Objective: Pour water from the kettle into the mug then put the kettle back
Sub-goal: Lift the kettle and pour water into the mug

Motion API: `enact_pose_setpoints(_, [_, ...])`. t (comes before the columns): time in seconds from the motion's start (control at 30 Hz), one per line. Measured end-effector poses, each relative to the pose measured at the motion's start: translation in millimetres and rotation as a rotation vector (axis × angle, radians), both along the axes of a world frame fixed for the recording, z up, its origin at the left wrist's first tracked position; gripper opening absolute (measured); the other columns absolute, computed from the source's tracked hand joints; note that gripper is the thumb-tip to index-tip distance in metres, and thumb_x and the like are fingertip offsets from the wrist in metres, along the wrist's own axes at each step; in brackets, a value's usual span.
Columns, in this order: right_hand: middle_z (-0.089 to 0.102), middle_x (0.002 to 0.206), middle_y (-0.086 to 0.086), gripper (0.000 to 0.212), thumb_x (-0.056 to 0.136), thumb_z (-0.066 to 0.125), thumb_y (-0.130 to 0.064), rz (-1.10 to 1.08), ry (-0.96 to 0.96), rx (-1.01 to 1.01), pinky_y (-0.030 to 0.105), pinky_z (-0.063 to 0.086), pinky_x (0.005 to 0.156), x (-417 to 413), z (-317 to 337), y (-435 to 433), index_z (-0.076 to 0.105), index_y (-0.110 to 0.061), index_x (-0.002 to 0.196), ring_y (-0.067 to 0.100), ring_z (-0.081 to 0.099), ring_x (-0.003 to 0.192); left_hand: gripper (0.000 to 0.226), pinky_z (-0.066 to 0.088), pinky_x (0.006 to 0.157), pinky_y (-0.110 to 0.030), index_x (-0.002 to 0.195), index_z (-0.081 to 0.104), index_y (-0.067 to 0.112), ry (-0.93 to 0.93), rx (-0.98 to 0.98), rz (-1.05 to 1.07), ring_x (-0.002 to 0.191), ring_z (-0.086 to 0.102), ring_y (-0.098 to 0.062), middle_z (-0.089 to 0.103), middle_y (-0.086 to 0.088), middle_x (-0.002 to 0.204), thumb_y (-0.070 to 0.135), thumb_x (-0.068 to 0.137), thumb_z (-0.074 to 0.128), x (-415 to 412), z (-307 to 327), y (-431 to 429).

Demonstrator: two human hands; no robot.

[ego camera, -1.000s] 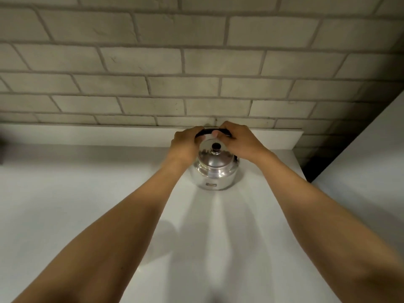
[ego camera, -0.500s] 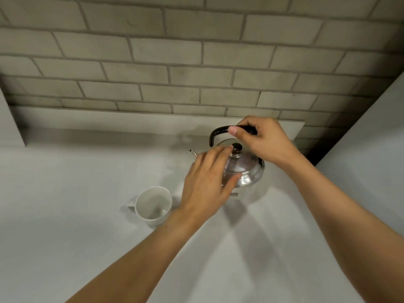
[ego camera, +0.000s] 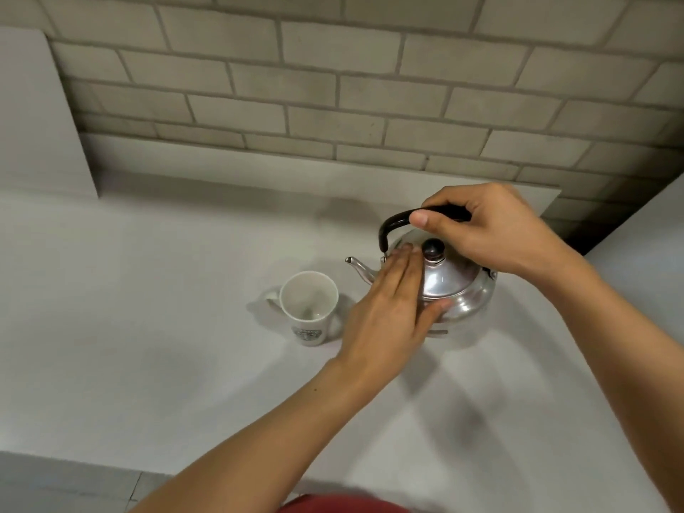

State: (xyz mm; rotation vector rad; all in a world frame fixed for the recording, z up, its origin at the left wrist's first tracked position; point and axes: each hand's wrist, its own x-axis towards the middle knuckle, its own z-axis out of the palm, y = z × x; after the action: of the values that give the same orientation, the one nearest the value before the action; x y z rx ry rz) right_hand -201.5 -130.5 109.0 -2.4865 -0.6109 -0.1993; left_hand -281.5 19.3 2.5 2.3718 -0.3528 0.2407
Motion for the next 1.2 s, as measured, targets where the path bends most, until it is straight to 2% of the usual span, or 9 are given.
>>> enact_pose_setpoints(0.13, [0.079, 0.086, -0.012, 0.033, 0.092, 0.064, -0.058, 0.063, -0.036, -0.077, 0.031, 0.056, 0.077, -8.7, 11.6, 19.6, 0.081, -0.032, 0.102, 0.007, 0.071, 0.081, 0.073, 0.029, 0.124, -0.030, 0.165, 0.029, 0.010, -0.004, -0.044, 0.032, 0.163, 0.018, -0.017, 0.023, -0.005, 0.175, 0.048, 0.107, 0.052, -13.2, 0.4, 8.7])
enact_pose_setpoints(0.2, [0.079, 0.087, -0.013, 0.036, 0.092, 0.062, -0.059, 0.099, -0.048, -0.114, 0.034, 0.057, 0.077, -12.5, 16.9, 28.8, 0.081, -0.030, 0.105, 0.008, 0.071, 0.082, 0.073, 0.027, 0.125, -0.028, 0.165, 0.029, 0.011, -0.001, -0.057, 0.040, 0.163, 0.018, -0.016, 0.022, -0.004, 0.175, 0.049, 0.107, 0.050, -17.5, 1.2, 13.0])
enact_pose_setpoints(0.33, [0.076, 0.076, -0.008, 0.038, 0.094, 0.060, -0.057, 0.162, -0.077, -0.207, 0.038, 0.056, 0.071, -19.2, 22.7, 47.0, 0.080, -0.027, 0.107, 0.012, 0.069, 0.070, 0.071, 0.019, 0.126, -0.022, 0.165, 0.029, 0.011, 0.021, -0.104, 0.046, 0.163, 0.017, -0.015, 0.024, -0.004, 0.175, 0.048, 0.108, 0.049, -25.7, 1.6, 21.5])
enact_pose_setpoints(0.47, [0.076, 0.074, -0.006, 0.045, 0.092, 0.052, -0.063, 0.185, -0.057, -0.297, 0.039, 0.054, 0.069, -22.1, 27.4, 58.8, 0.080, -0.031, 0.106, 0.013, 0.065, 0.067, 0.071, 0.027, 0.127, -0.029, 0.166, 0.026, 0.012, 0.042, -0.180, 0.036, 0.162, 0.018, -0.012, 0.026, -0.002, 0.174, 0.046, 0.108, 0.051, -30.8, 1.6, 23.8])
enact_pose_setpoints(0.6, [0.074, 0.069, -0.005, 0.046, 0.092, 0.050, -0.065, 0.189, -0.048, -0.360, 0.033, 0.050, 0.062, -23.3, 32.4, 63.8, 0.080, -0.033, 0.108, 0.007, 0.060, 0.062, 0.071, 0.028, 0.127, -0.033, 0.166, 0.025, 0.012, 0.057, -0.250, 0.025, 0.162, 0.020, -0.013, 0.027, -0.002, 0.174, 0.043, 0.108, 0.053, -32.5, 2.4, 22.3])
enact_pose_setpoints(0.7, [0.072, 0.068, -0.009, 0.046, 0.091, 0.050, -0.066, 0.191, -0.057, -0.364, 0.026, 0.043, 0.057, -24.4, 36.4, 67.5, 0.080, -0.033, 0.104, 0.004, 0.058, 0.061, 0.071, 0.027, 0.127, -0.029, 0.166, 0.026, 0.014, 0.053, -0.293, 0.034, 0.161, 0.022, -0.011, 0.030, 0.000, 0.173, 0.045, 0.108, 0.053, -33.6, 2.5, 21.6])
enact_pose_setpoints(0.83, [0.075, 0.074, -0.008, 0.041, 0.095, 0.056, -0.061, 0.224, -0.072, -0.415, 0.033, 0.049, 0.061, -26.1, 42.5, 73.3, 0.081, -0.030, 0.104, 0.008, 0.059, 0.063, 0.069, 0.026, 0.124, -0.021, 0.165, 0.030, 0.015, 0.032, -0.340, 0.039, 0.157, 0.029, -0.010, 0.036, 0.000, 0.169, 0.045, 0.107, 0.054, -36.2, 4.6, 20.1])
enact_pose_setpoints(1.0, [0.060, 0.065, -0.017, 0.038, 0.095, 0.060, -0.058, 0.236, -0.061, -0.452, 0.032, 0.044, 0.061, -26.6, 47.9, 78.2, 0.081, -0.027, 0.103, -0.003, 0.051, 0.060, 0.066, 0.035, 0.122, -0.034, 0.164, 0.031, 0.015, 0.050, -0.381, 0.028, 0.154, 0.036, -0.014, 0.041, -0.001, 0.166, 0.042, 0.108, 0.053, -38.0, 7.2, 18.6])
enact_pose_setpoints(1.2, [0.056, 0.066, -0.020, 0.040, 0.094, 0.059, -0.061, 0.234, -0.054, -0.479, 0.038, 0.053, 0.071, -28.4, 50.9, 81.3, 0.080, -0.029, 0.105, -0.004, 0.049, 0.063, 0.065, 0.034, 0.122, -0.035, 0.164, 0.031, 0.015, 0.064, -0.397, 0.020, 0.154, 0.036, -0.015, 0.041, -0.002, 0.166, 0.041, 0.109, 0.052, -40.4, 10.4, 19.0])
